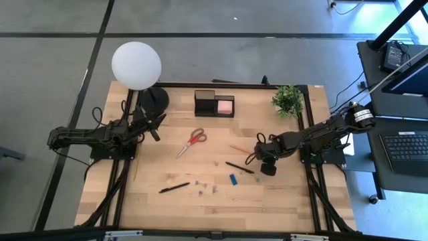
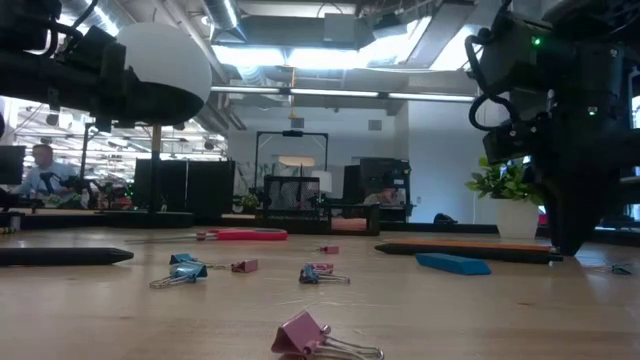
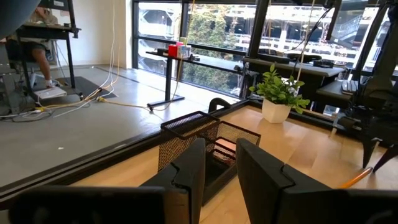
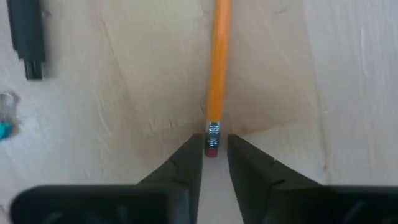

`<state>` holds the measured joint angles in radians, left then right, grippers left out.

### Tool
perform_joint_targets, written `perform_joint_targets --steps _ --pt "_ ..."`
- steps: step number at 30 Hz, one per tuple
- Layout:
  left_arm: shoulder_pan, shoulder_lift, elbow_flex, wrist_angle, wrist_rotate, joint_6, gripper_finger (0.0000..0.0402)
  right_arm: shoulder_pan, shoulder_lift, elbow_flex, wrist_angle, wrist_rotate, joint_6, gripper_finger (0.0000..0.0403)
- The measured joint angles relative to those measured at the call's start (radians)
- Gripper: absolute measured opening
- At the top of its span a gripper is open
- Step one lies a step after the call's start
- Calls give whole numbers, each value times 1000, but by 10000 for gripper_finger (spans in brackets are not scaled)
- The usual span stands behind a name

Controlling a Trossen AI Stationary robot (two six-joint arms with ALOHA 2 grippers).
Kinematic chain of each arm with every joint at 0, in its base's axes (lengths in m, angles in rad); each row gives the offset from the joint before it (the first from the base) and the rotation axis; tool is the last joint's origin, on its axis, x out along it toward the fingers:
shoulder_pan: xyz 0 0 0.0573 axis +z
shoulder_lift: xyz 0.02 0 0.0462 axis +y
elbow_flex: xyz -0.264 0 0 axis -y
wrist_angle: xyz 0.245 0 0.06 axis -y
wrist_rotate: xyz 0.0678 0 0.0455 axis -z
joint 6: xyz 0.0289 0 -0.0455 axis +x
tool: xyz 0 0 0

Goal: Pick and place office supplies into organizer
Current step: Put the orange pencil into the black desk organizer

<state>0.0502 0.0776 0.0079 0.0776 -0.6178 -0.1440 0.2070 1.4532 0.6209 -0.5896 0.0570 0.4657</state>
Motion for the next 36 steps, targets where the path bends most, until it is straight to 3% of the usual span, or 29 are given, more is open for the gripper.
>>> perform_joint_targets --steps 10,36 --pt "0 0 0 0 0 0 86 0 1 0 -1 3 1 10" --pt "0 0 0 0 0 0 86 1 8 44 -28 -5 95 10"
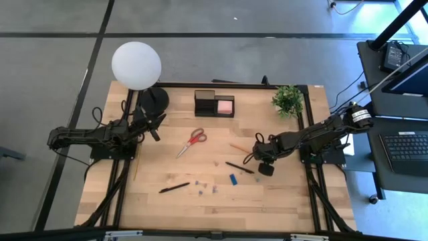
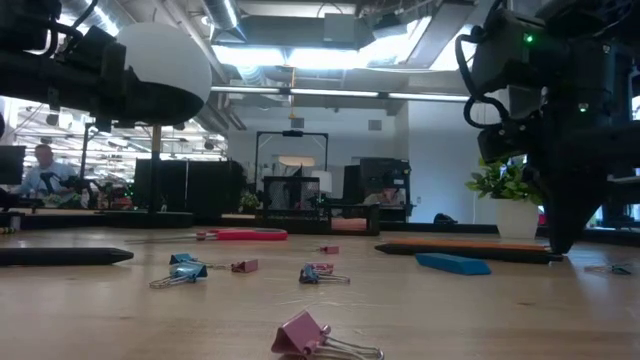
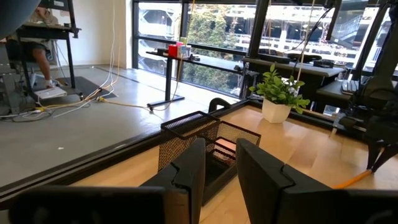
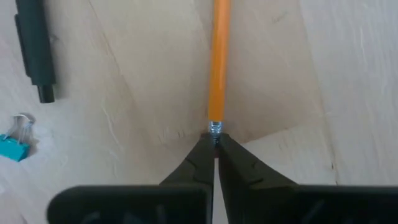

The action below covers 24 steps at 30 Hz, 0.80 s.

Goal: Pick and place office supplies into organizer
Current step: Put the orange pencil into the black desk organizer

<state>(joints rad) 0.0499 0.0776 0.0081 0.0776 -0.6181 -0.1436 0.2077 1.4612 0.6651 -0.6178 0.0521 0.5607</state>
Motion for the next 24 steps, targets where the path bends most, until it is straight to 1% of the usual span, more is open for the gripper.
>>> perform_joint_targets --steps 24 --pt "0 0 0 0 0 0 86 0 -14 4 -13 7 64 8"
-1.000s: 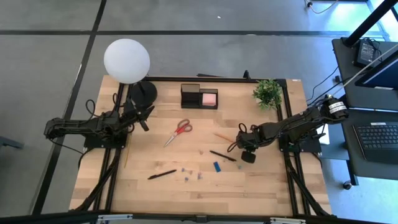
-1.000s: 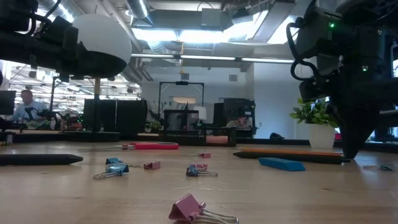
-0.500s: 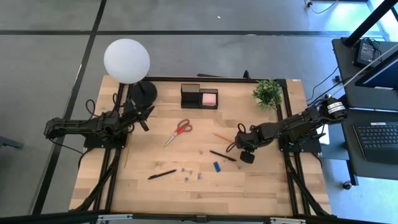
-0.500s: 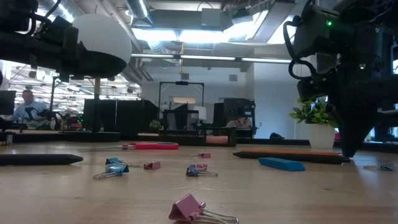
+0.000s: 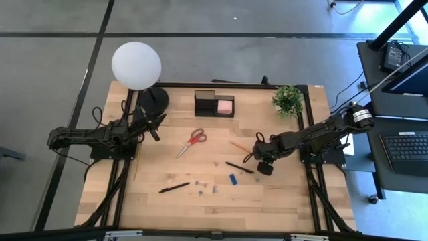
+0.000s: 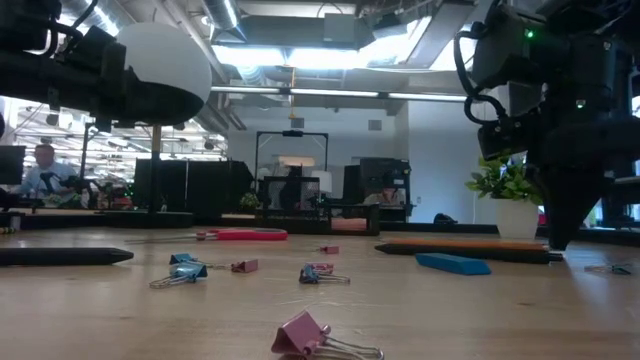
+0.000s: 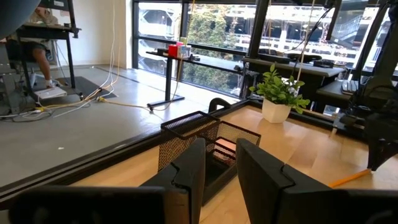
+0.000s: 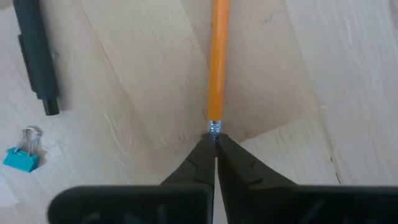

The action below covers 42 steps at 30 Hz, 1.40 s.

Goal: Pick and place office supplies into organizer
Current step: Put the orange pencil into the black desk organizer

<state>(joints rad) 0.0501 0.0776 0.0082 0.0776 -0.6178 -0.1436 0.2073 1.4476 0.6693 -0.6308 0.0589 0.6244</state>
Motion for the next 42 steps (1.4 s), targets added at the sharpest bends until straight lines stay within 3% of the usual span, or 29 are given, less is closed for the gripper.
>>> perform_joint_targets --steps 16,25,31,42 --pt "0 0 0 0 3 0 86 0 -4 1 -12 -4 -30 5" --pt "0 0 0 18 166 0 116 0 -4 -2 39 -8 -57 7" --pt "0 0 0 31 185 -3 141 0 -4 -5 41 -8 -56 22" --pt "0 82 0 99 326 -78 146 0 -4 -6 49 16 -56 41"
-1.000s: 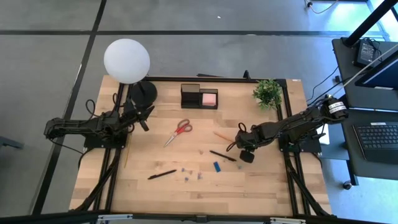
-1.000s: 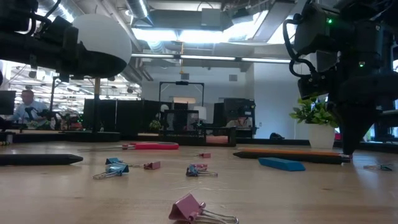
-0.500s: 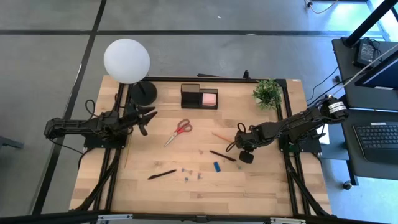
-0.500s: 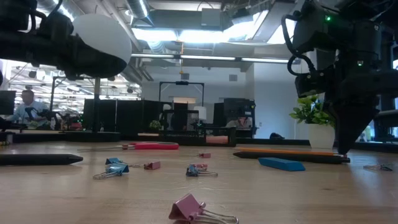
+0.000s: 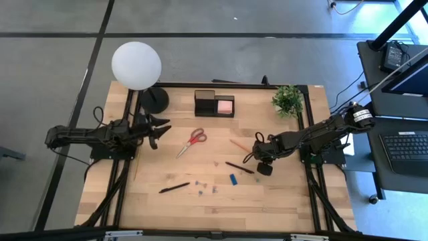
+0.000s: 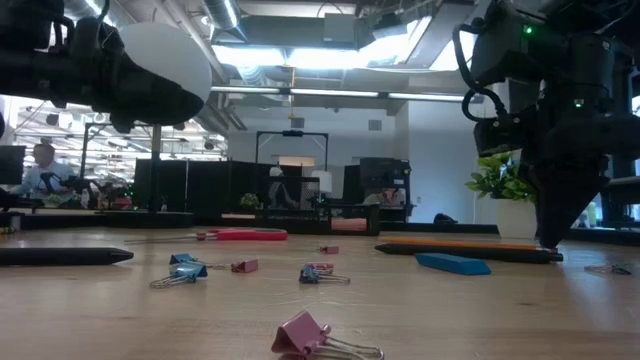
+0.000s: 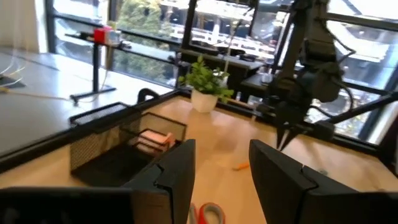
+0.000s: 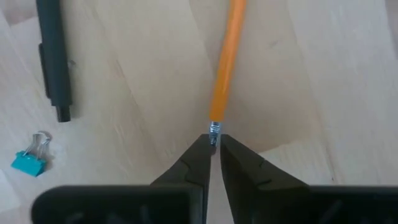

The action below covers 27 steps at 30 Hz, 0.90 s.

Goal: Pick and place office supplies into organizer
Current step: Put the orange pencil into the black desk organizer

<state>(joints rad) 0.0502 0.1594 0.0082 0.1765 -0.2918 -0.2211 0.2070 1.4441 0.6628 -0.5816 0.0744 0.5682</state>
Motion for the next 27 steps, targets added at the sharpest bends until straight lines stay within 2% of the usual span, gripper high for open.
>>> perform_joint_targets --steps 4,9,15,23,27 --pt "0 100 24 81 46 20 146 0 12 0 2 4 0 27" --pt "0 282 99 89 83 57 146 0 59 6 18 11 -10 8" --pt "0 532 217 90 157 67 146 0 67 6 35 12 -20 14" --pt "0 877 447 68 201 273 146 0 69 4 42 11 -6 16" --pt "0 1016 597 -53 201 371 146 0 70 4 43 12 18 16"
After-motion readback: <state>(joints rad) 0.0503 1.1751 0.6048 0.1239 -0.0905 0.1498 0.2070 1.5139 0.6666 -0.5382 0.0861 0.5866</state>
